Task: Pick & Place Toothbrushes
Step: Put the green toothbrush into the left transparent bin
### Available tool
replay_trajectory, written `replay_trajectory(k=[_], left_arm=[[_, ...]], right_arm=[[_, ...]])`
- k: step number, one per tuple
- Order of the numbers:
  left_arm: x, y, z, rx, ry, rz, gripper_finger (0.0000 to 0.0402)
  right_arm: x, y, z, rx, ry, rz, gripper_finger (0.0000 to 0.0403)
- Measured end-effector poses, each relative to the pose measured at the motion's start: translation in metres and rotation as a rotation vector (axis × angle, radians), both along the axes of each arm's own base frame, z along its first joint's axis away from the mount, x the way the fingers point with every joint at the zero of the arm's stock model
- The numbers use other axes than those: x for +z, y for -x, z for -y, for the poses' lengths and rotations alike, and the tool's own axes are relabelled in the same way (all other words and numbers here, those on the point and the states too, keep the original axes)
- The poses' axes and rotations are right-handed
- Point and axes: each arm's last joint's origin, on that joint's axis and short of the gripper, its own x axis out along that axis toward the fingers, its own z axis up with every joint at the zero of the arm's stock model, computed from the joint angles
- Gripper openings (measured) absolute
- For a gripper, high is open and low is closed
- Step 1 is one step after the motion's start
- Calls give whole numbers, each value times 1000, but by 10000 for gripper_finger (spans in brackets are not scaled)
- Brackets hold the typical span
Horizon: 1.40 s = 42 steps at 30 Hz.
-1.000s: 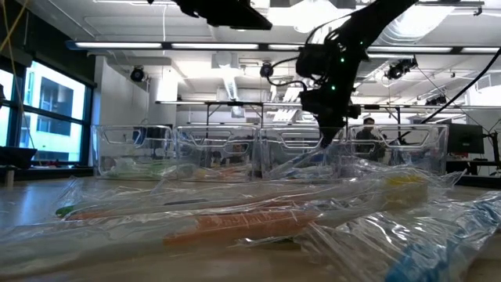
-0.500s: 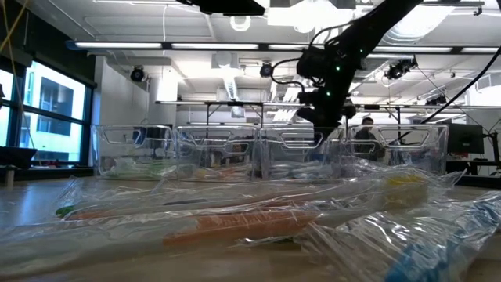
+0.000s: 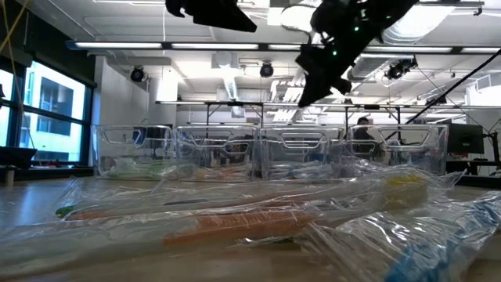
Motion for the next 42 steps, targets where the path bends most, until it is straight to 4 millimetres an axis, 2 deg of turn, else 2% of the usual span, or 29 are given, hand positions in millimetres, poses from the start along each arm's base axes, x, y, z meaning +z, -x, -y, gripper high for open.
replay_trajectory(k=[7, 16, 19, 25, 31, 36, 42], left_arm=[[-2, 1, 0, 4, 9, -24, 184], [-3, 1, 0, 3, 10, -28, 184], [-3, 0, 0, 3, 10, -30, 184], [-6, 0, 0, -2, -11, -49, 184], [-7, 1, -2, 33, -44, -67, 184], [-8, 2, -3, 21, -147, -88, 184], [-7, 1, -3, 11, -171, -72, 184]], right_arm=[[0, 22, -43, 58, 55, 230, 2], [-33, 49, -100, 113, 76, 459, 2], [-47, 58, -117, 118, 58, 500, 2], [-60, 66, -147, 133, 60, 559, 2], [-58, 68, -167, 114, 107, 578, 2], [-55, 70, -182, 114, 121, 616, 2], [-54, 70, -186, 99, 142, 619, 2]])
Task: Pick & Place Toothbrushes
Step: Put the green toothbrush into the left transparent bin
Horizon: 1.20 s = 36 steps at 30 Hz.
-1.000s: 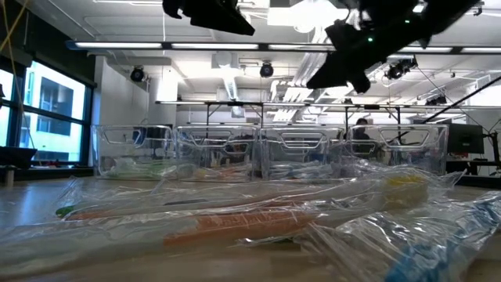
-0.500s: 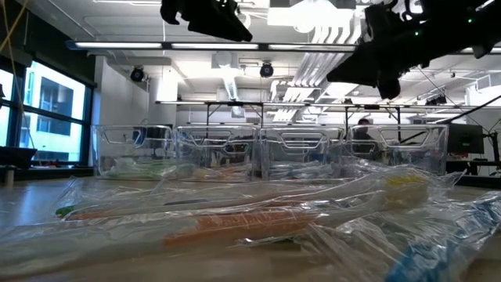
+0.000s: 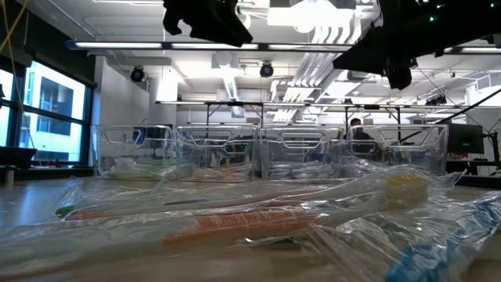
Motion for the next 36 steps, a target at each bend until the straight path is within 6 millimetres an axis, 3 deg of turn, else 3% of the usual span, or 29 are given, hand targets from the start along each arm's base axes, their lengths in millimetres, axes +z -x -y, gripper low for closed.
replay_trajectory(k=[7, 16, 23, 36], left_arm=[[1, -1, 0, -4, -9, 15, 184], [-1, 0, 0, -37, -62, -13, 184], [0, 0, 4, -86, 111, 2, 184], [14, -8, 4, -158, 23, 173, 184]], right_arm=[[1, -1, 7, -27, 37, -12, 2], [1, 0, 2, 6, 76, -32, 2], [1, 0, -5, 79, 63, -29, 2], [3, 0, -8, 90, 18, 13, 2]])
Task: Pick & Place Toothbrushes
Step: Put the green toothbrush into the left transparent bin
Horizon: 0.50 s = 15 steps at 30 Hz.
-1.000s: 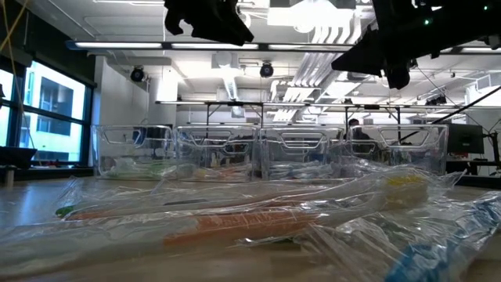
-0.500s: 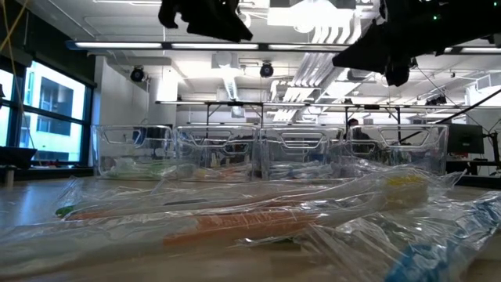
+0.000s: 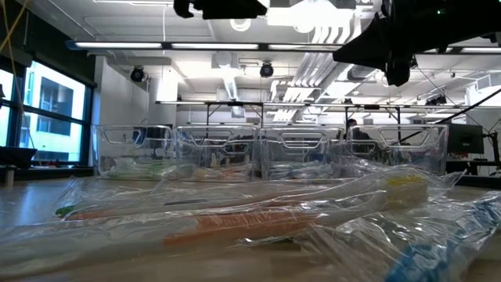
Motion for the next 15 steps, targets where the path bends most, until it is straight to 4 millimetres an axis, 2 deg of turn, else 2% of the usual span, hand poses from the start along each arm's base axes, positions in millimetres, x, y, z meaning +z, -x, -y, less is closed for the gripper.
replay_trajectory(k=[6, 15], left_arm=[[-4, 2, 0, 28, 32, -49, 184], [-17, 10, 13, -231, 134, -201, 184]], right_arm=[[0, 0, 0, -7, 1, 0, 2], [-1, 0, 0, 4, 21, -14, 2]])
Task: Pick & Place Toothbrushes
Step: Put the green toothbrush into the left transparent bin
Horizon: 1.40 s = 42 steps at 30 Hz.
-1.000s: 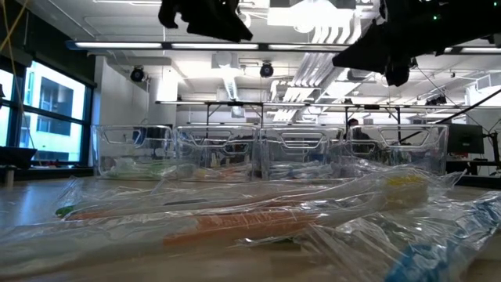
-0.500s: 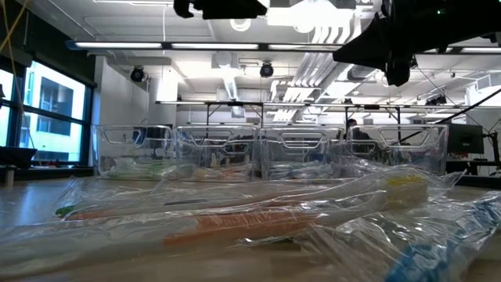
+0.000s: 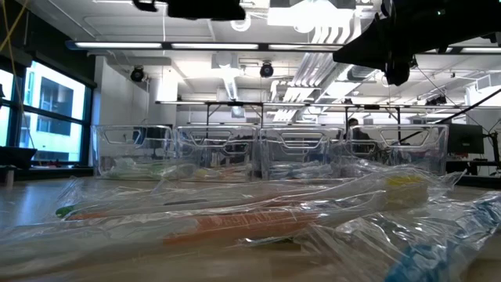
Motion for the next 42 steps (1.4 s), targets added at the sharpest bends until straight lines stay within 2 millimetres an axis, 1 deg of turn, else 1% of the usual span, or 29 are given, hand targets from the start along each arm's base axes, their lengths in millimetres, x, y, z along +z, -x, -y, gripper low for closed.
replay_trajectory(k=[3, 7, 10, 13, 19, 24, 26, 30, 33, 38, 42], left_arm=[[-7, 5, 8, -15, 22, -97, 184], [-13, 9, 20, 1, 97, -212, 184], [-14, 11, 32, -4, 133, -250, 184], [-13, 11, 49, -1, 140, -253, 184], [-9, 12, 82, 19, 63, -186, 184], [-10, 18, 106, 68, 99, -209, 184], [-13, 18, 118, 73, 103, -219, 184], [-25, 16, 140, 82, 103, -255, 184], [-41, 8, 148, 91, 97, -301, 184], [-69, -8, 153, 143, 99, -391, 184], [-97, -21, 156, 192, 89, -474, 184]], right_arm=[[0, 0, 0, 1, 12, -5, 2], [0, 0, 0, 2, 12, -5, 2], [0, 0, 0, 2, 12, -5, 2], [0, 0, 0, 2, 12, -5, 2], [0, 0, 0, 2, 12, -5, 2], [0, 0, 0, 2, 13, -5, 2], [0, 0, 0, 2, 13, -5, 2], [0, 0, 0, 1, 12, -5, 2], [0, 0, 0, 0, 5, -3, 2], [0, 0, 0, 0, 3, -3, 2], [-1, 0, 0, -3, -16, -4, 2]])
